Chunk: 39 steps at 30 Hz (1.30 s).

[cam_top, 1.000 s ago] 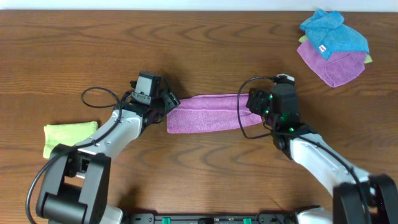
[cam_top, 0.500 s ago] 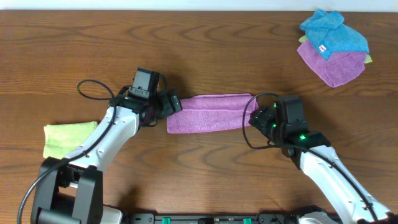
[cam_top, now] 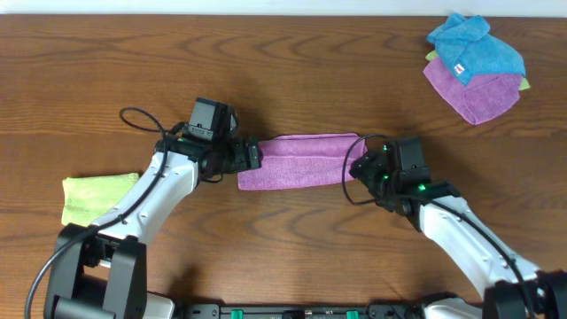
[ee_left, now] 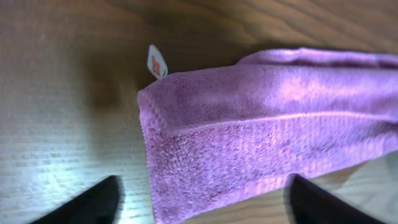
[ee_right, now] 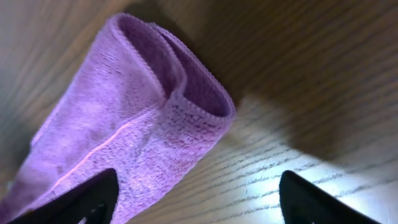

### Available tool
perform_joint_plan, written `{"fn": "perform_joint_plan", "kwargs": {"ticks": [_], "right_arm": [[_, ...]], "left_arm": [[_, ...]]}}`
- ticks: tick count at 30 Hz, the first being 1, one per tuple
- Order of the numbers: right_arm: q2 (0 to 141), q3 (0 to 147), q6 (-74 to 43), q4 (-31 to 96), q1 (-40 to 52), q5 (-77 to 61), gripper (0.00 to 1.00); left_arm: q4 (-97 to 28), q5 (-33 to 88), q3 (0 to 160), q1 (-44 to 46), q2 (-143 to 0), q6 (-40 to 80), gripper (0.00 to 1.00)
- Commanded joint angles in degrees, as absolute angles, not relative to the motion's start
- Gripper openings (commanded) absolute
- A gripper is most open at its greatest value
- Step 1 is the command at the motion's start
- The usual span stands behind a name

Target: Fold the cloth

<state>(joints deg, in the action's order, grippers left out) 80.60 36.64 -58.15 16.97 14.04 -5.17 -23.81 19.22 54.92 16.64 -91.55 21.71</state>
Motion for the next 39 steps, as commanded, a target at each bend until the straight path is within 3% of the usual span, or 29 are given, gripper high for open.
{"fn": "perform_joint_plan", "kwargs": {"ticks": [1, 4, 7, 18, 39], "right_arm": [[81.87, 37.06, -60.45, 16.43, 13.45, -5.39, 0.70], [82.21, 37.06, -60.45, 16.03, 13.45, -5.30, 0.67], [82.30, 37.06, -60.45, 16.08, 13.45, -4.82, 0.70], [82.41, 37.06, -60.42, 16.16, 13.45, -2.79, 0.77], [87.31, 37.06, -60.45, 11.90, 13.47, -1.93, 0.76]], "left_arm": [[-23.24, 19.51, 56.16, 16.43, -91.00, 19.29, 0.49], [-22.24, 19.53, 56.16, 16.45, -91.00, 19.75, 0.39], [-21.02, 19.49, 56.16, 16.45, -91.00, 21.21, 0.06], [-17.87, 17.37, 56.14, 17.56, -92.60, 24.27, 0.06], [-14.68, 16.12, 56.14, 18.15, -103.57, 25.98, 0.06]]}}
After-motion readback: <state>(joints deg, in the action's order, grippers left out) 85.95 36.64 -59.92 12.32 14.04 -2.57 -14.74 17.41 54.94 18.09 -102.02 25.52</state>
